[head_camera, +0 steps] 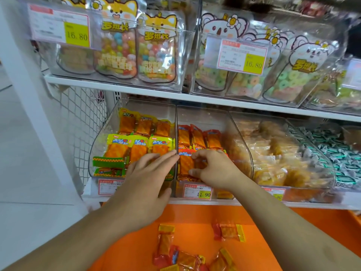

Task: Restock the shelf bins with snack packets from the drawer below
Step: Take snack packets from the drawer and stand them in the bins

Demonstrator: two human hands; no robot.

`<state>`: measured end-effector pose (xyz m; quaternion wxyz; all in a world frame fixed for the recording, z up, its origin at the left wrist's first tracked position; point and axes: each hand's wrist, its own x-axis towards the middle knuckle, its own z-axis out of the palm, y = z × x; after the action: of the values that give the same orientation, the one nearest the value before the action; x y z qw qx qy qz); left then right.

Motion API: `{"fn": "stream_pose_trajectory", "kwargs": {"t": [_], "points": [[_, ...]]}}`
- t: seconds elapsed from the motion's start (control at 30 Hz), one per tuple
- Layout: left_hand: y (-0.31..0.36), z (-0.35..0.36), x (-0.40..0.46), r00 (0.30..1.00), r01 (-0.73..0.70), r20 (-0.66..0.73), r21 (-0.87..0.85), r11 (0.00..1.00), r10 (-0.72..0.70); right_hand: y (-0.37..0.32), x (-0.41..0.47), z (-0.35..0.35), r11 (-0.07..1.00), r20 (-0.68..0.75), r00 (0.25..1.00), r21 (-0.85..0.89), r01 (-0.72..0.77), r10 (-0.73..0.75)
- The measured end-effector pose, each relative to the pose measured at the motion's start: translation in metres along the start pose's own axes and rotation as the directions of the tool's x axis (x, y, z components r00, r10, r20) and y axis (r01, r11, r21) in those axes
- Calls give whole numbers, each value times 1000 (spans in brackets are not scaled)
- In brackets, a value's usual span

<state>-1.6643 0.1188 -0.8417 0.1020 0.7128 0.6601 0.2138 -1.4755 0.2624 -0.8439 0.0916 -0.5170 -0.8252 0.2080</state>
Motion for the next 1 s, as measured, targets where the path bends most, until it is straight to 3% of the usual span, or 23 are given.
{"fn": "stream_pose_trajectory", "kwargs": {"t": [0.3, 0.5, 0.67, 0.77, 0.87, 1.0], "points": [[5, -6, -2, 999, 27, -37, -129, 991, -32, -8, -27, -19, 999, -79, 996, 14, 31, -30], [22, 2, -29, 992, -20, -124, -332, 943, -22, -13, -91, -28, 967, -167, 958, 63, 247, -234], [16, 61, -69, 992, 119, 89, -403, 908, -91, 11, -137, 24, 969, 6, 972, 82, 232, -233], [1, 108, -90, 946, 235, 295, -344, 909, -134, 54, -147, 72, 996, 179, 981, -39, 81, -73], [-15, 147, -102, 892, 347, 401, -316, 883, -208, 100, -155, 111, 989, 325, 937, -117, -94, 128], [-36, 203, -107, 820, 463, 494, -279, 841, -288, 149, -158, 156, 961, 497, 834, -246, -129, 239]]}}
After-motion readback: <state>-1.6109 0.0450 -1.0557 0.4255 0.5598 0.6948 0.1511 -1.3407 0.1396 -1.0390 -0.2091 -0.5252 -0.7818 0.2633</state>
